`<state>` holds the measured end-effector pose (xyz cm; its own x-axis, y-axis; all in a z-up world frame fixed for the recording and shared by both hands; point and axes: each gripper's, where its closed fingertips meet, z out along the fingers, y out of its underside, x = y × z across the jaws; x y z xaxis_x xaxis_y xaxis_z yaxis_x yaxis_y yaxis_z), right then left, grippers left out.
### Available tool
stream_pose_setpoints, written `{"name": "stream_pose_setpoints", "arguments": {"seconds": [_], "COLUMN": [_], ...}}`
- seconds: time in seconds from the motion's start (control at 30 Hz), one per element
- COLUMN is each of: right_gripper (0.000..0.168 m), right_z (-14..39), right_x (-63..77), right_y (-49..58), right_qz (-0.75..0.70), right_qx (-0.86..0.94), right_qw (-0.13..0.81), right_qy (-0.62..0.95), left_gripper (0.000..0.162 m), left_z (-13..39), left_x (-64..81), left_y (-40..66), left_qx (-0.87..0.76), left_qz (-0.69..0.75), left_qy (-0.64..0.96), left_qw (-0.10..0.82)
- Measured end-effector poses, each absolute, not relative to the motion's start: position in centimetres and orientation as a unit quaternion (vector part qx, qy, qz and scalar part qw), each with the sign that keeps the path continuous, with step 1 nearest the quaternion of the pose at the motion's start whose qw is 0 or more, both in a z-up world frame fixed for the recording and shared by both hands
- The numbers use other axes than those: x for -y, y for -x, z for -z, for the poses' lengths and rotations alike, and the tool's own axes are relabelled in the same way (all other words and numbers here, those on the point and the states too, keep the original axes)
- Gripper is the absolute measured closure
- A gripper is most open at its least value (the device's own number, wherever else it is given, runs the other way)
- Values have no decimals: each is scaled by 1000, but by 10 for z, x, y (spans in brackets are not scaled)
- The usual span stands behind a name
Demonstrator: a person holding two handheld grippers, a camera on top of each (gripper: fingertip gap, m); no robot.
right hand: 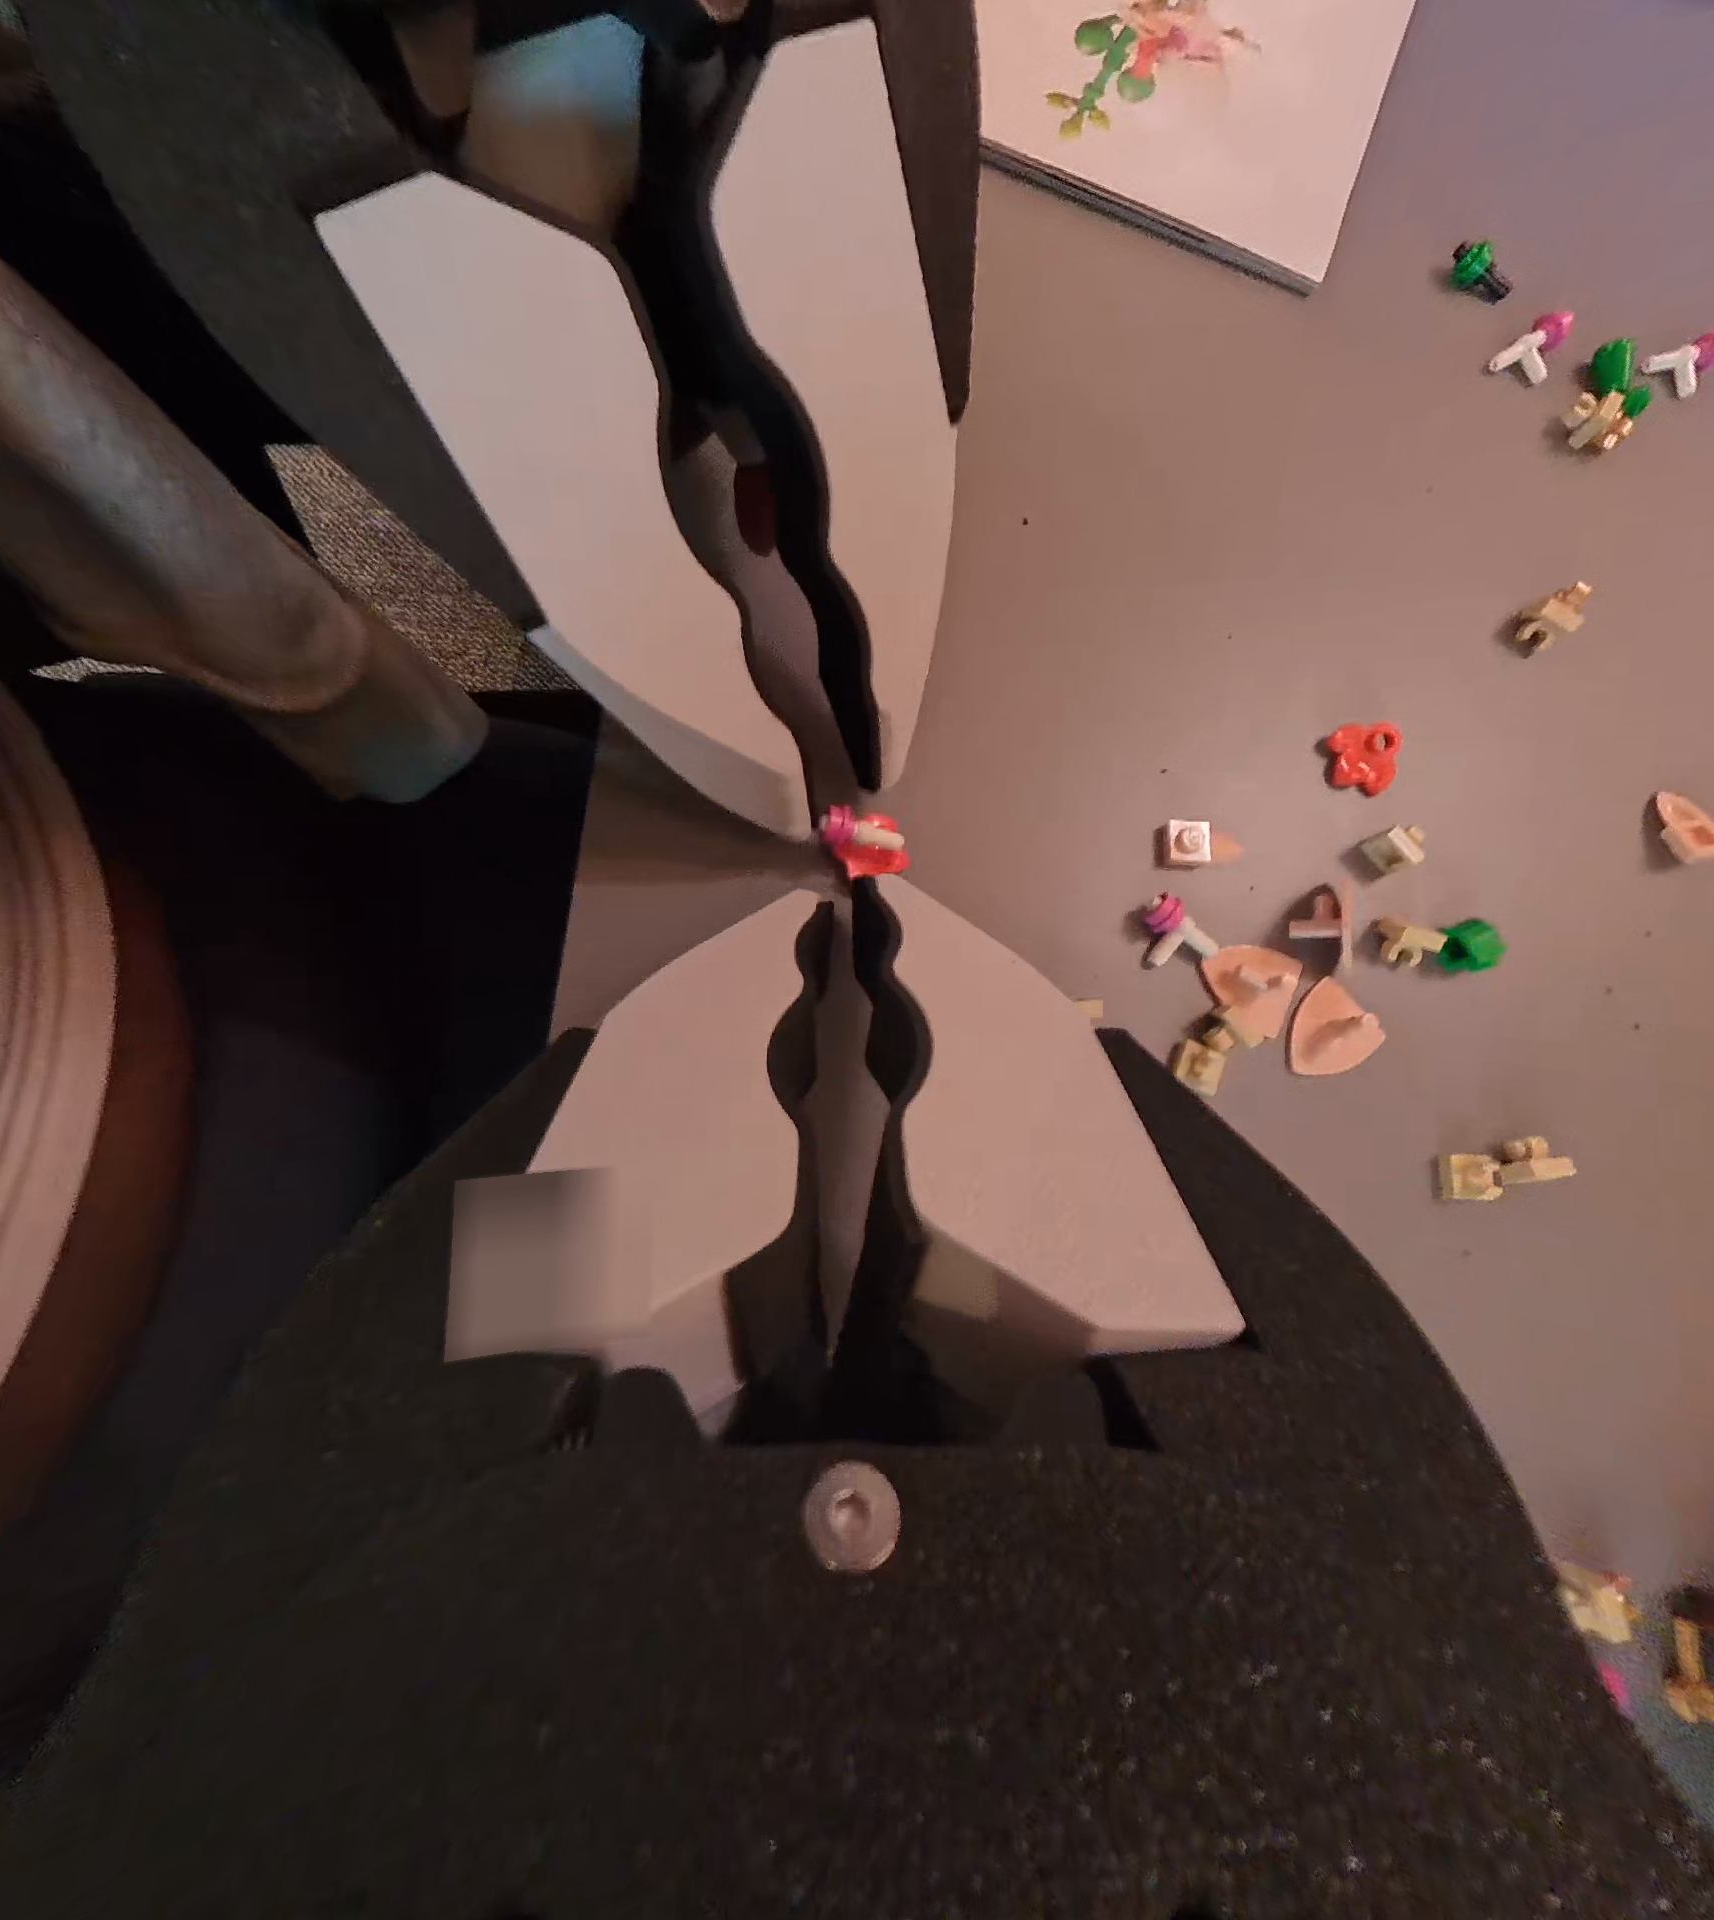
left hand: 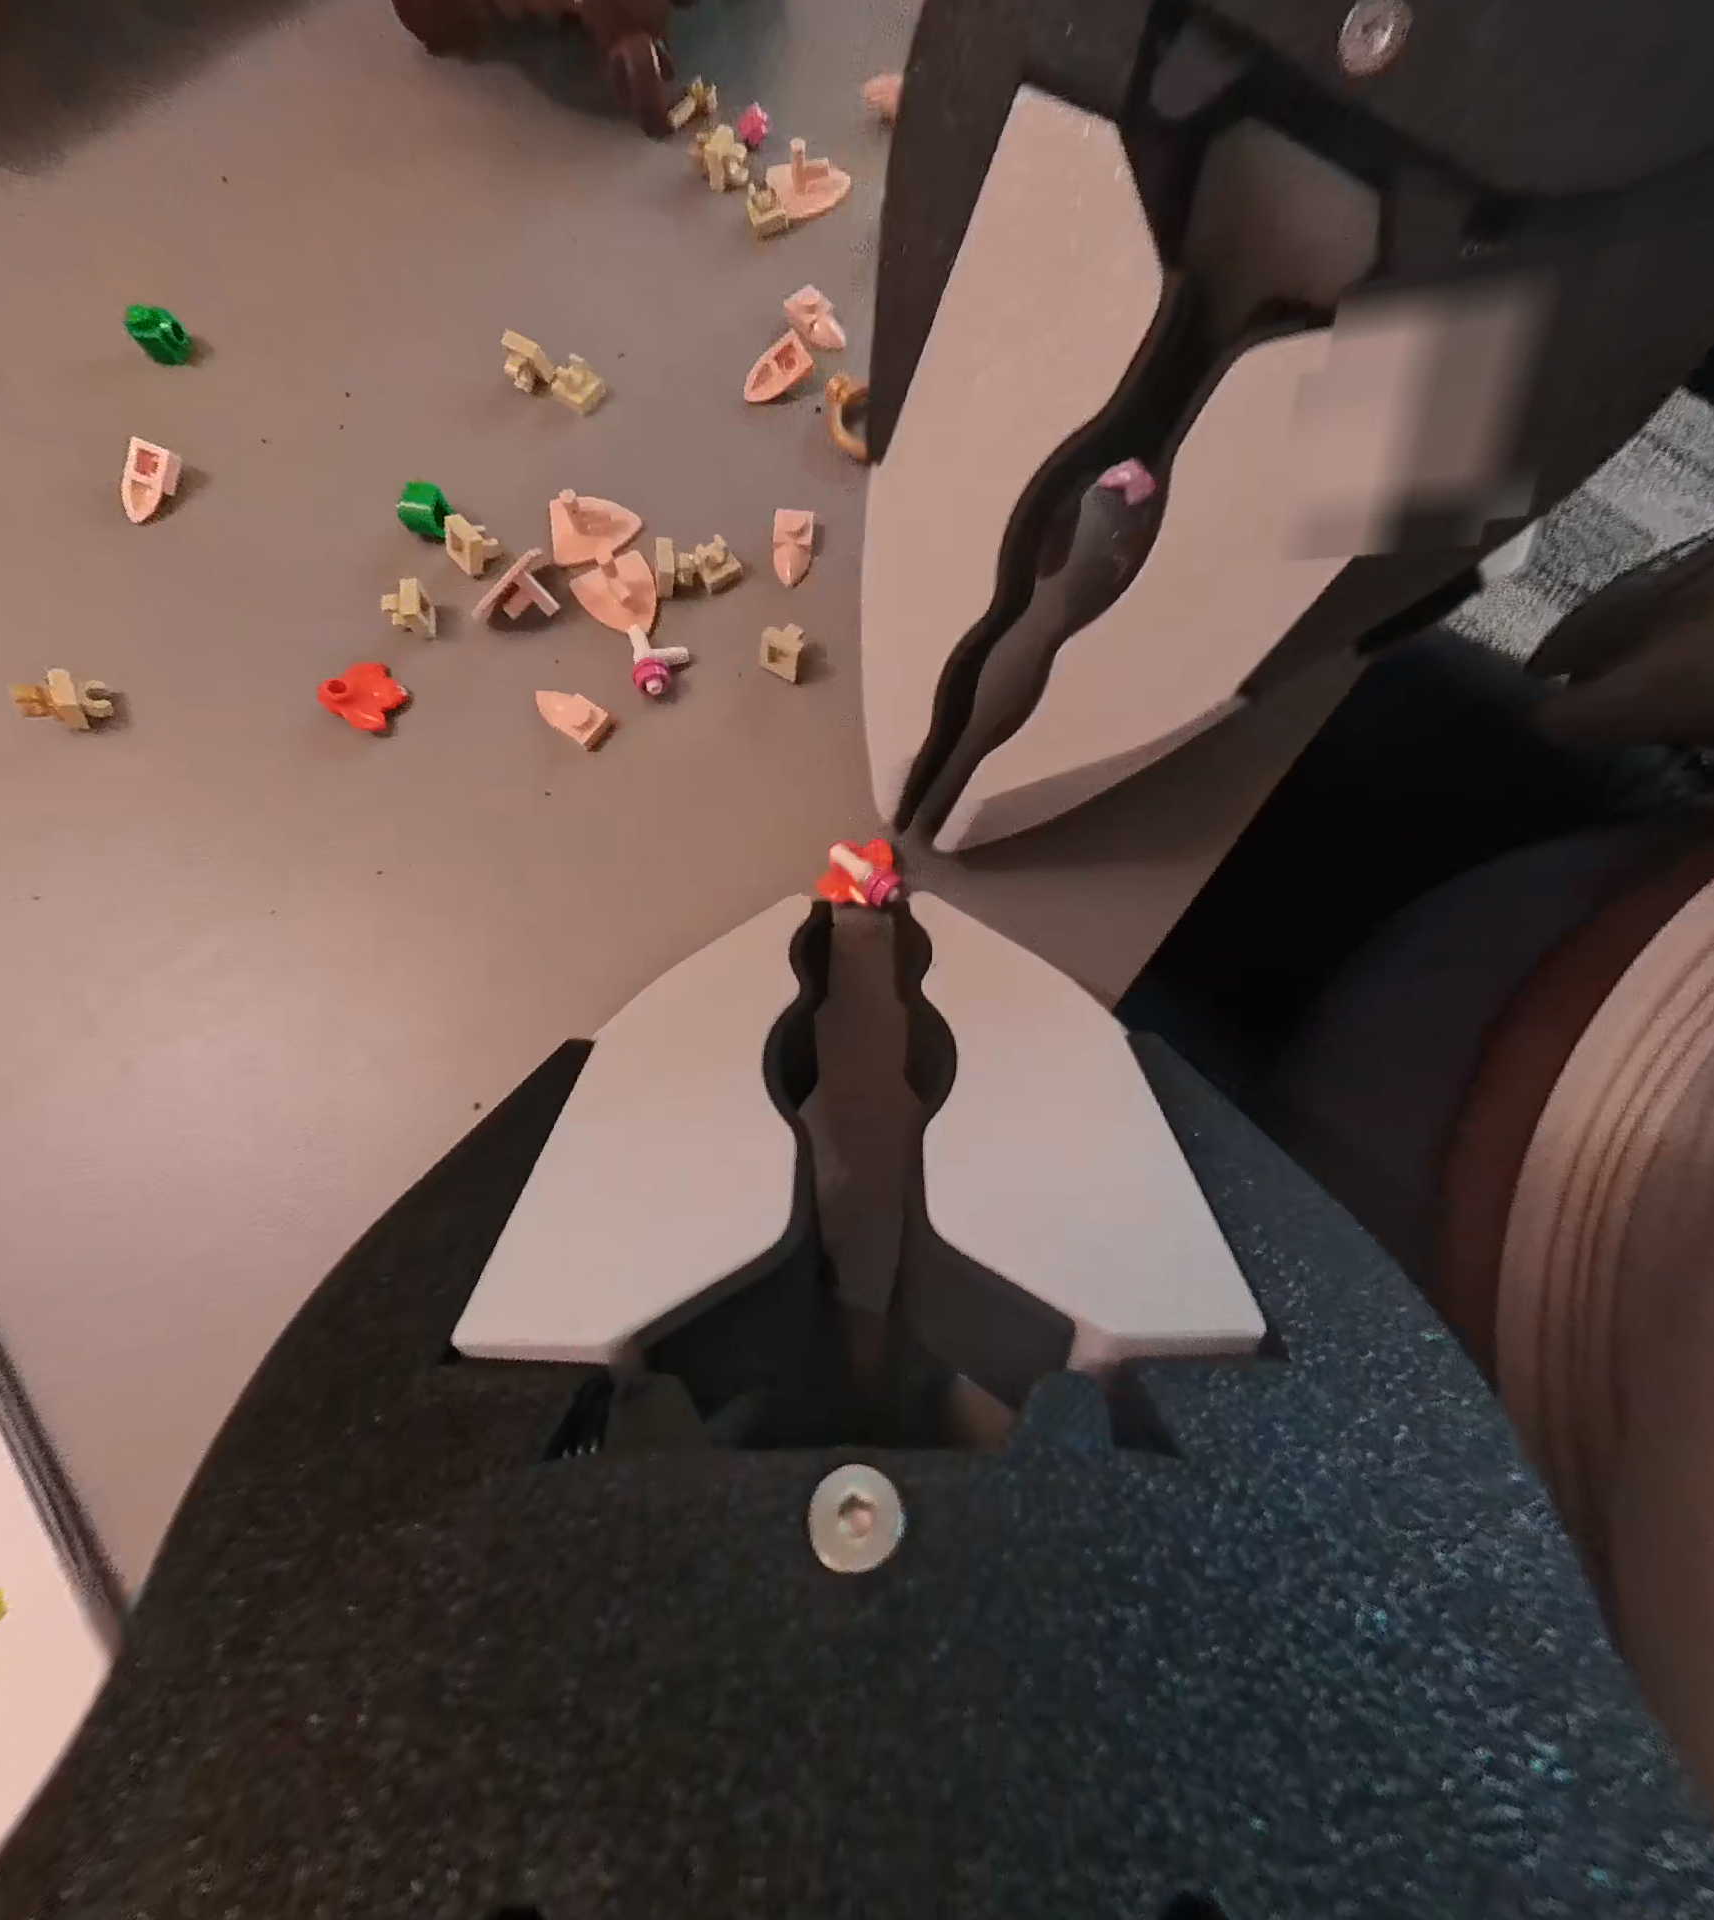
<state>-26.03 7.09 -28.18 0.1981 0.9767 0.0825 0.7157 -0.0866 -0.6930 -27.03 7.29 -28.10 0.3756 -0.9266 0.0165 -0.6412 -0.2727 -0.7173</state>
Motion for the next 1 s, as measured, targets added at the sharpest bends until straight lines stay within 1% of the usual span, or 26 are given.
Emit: {"name": "stream_pose_setpoints", "arguments": {"seconds": [0.1, 0.2, 0.3, 0.37, 0.43, 0.57, 0.6, 0.63, 0.73, 0.83, 1.0], "right_gripper": [164, 163, 156, 156, 158, 158, 158, 158, 158, 158, 158], "right_z": [276, 269, 271, 274, 273, 275, 272, 270, 267, 274, 281], "right_x": [-74, -79, -77, -77, -74, -81, -80, -79, -78, -71, -68], "right_y": [255, 257, 264, 266, 268, 261, 261, 260, 257, 259, 264], "right_qz": [-217, -221, -240, -248, -263, -245, -253, -252, -242, -250, -256], "right_qx": [601, 645, 677, 675, 657, 590, 565, 538, 453, 387, 355], "right_qw": [321, 328, 303, 293, 287, 288, 288, 291, 316, 324, 324], "right_qy": [699, 654, 627, 630, 645, 713, 731, 750, 798, 826, 839], "left_gripper": [149, 147, 143, 144, 146, 149, 154, 155, 156, 156, 155], "left_z": [274, 262, 267, 271, 273, 272, 271, 272, 272, 277, 286], "left_x": [-72, -67, -72, -74, -75, -78, -77, -76, -71, -66, -55], "left_y": [278, 274, 269, 268, 268, 270, 270, 270, 271, 273, 268], "left_qx": [-516, -517, -529, -536, -549, -577, -583, -588, -590, -586, -594], "left_qz": [208, 214, 185, 178, 176, 165, 168, 173, 189, 205, 223], "left_qy": [769, 762, 758, 754, 744, 719, 715, 711, 710, 716, 714], "left_qw": [315, 325, 335, 335, 337, 351, 348, 345, 336, 319, 297]}}
